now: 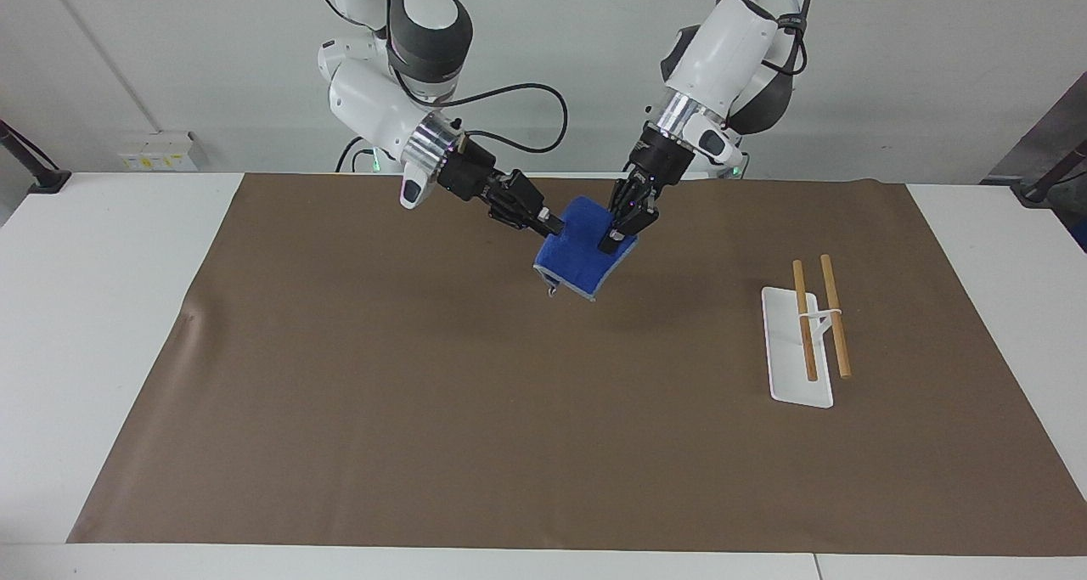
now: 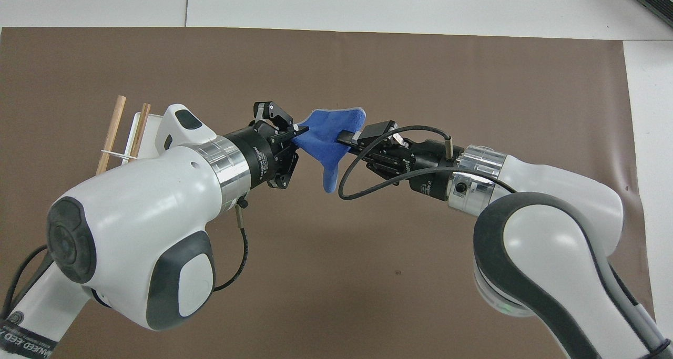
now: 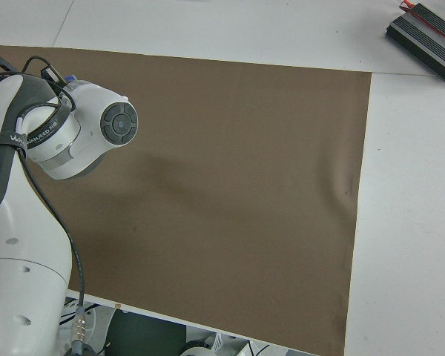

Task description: Right arm passes towel to left arm to hang

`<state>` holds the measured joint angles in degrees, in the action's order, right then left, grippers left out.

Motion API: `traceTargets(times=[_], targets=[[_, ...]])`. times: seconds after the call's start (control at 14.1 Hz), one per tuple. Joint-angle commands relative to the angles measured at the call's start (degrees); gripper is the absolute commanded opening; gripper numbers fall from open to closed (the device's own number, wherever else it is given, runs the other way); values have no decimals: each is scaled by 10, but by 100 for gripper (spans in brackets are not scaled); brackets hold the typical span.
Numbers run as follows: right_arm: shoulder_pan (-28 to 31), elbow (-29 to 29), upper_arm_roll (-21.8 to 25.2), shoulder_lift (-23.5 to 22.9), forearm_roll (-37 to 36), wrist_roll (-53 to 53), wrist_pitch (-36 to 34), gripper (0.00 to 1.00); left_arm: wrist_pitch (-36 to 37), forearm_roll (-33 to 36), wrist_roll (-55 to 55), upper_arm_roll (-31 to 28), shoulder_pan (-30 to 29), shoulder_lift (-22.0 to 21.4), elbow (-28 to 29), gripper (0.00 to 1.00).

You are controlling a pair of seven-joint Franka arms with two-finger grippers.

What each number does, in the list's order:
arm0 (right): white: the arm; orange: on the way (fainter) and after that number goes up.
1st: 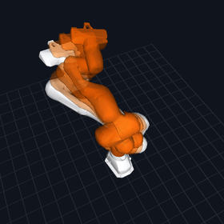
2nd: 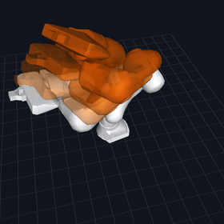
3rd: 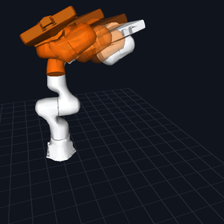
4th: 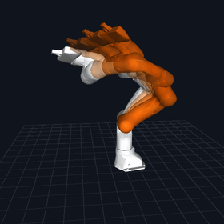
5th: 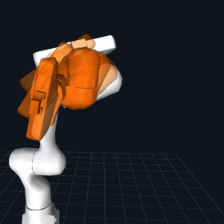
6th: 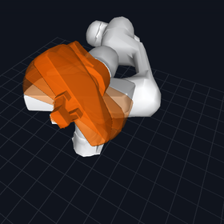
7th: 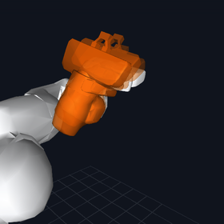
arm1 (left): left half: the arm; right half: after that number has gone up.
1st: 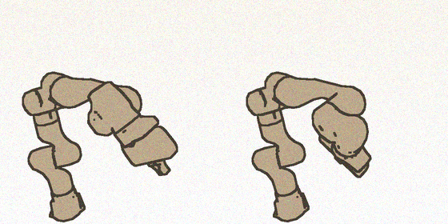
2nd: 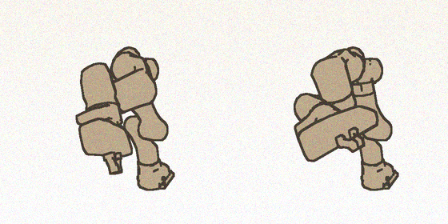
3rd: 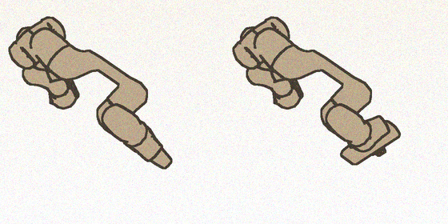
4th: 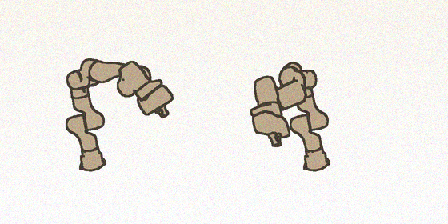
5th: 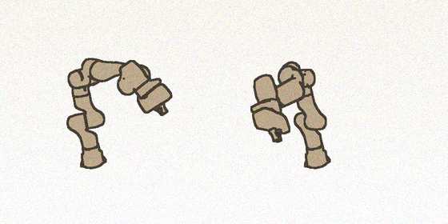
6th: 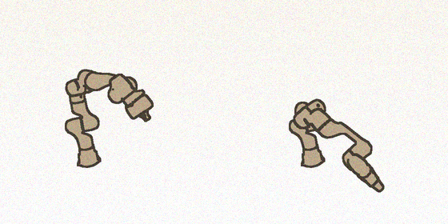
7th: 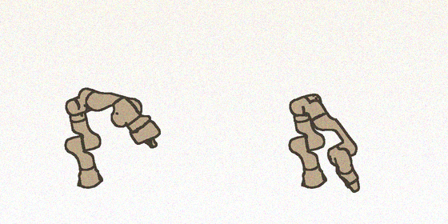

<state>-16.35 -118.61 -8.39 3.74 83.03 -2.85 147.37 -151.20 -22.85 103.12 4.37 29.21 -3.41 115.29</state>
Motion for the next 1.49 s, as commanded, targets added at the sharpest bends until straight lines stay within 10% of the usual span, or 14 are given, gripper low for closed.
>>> traceTargets(times=[0.0,0.78,1.42], targets=[[4,-12,-1,6,-38,29,22,100,-14,1,-14,-8,7,0,5,0],[115,0,2,-9,-630,22,-97,100,-15,97,-14,-12,-106,-20,63,0],[145,176,20,-9,-821,-53,-392,100,-177,115,-19,-9,-223,-50,184,0]])
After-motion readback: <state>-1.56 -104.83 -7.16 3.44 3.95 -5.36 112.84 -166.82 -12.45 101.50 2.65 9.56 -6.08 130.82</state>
